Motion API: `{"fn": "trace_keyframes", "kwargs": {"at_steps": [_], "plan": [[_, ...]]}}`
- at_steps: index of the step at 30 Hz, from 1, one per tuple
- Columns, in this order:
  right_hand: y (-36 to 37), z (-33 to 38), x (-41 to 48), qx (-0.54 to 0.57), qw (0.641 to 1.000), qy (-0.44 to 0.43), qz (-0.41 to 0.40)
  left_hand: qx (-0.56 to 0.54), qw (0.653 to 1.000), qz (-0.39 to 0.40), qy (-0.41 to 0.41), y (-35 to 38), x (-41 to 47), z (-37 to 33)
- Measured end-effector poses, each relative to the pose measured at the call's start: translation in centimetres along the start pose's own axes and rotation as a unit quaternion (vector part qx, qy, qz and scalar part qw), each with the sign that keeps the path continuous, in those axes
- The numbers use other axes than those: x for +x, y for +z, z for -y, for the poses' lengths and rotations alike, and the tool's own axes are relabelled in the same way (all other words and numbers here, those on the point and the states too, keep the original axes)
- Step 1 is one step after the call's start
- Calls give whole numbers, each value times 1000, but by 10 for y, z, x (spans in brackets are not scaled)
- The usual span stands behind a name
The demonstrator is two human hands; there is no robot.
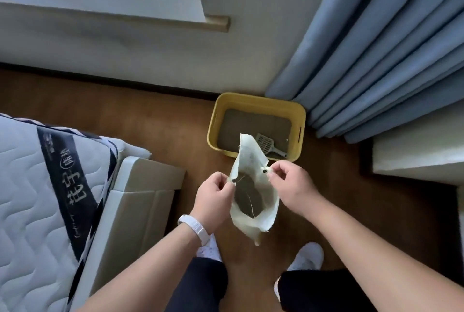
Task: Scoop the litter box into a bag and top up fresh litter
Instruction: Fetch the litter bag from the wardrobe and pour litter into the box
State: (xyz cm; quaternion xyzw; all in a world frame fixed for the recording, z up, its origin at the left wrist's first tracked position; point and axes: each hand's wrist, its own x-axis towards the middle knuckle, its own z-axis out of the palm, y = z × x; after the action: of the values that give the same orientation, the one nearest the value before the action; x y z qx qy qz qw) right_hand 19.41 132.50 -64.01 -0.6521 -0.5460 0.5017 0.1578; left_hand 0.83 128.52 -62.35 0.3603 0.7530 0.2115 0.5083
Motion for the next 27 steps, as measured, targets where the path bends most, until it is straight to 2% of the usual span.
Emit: {"fn": "trace_keyframes", "kwargs": {"at_steps": [3, 9, 14, 19, 22, 24, 27], "plan": [[26, -39, 42, -5, 999, -29, 20, -8, 999, 6, 36, 25, 50, 27], [46, -109, 102, 39, 993, -115, -1, -16, 986, 55, 153, 97, 121, 64], [50, -149, 155, 64, 980, -187, -32, -44, 961, 48, 268, 136, 181, 86], [51, -166, 183, 118, 966, -226, -41, -120, 938, 39, 324, 159, 206, 90], [50, -171, 183, 140, 964, -224, -34, -53, 922, 25, 383, 163, 206, 98], [48, -176, 182, 146, 964, -223, -24, 38, 903, -15, 429, 167, 207, 107], [44, -178, 187, 144, 963, -225, -27, 104, 874, -79, 469, 176, 215, 113]]}}
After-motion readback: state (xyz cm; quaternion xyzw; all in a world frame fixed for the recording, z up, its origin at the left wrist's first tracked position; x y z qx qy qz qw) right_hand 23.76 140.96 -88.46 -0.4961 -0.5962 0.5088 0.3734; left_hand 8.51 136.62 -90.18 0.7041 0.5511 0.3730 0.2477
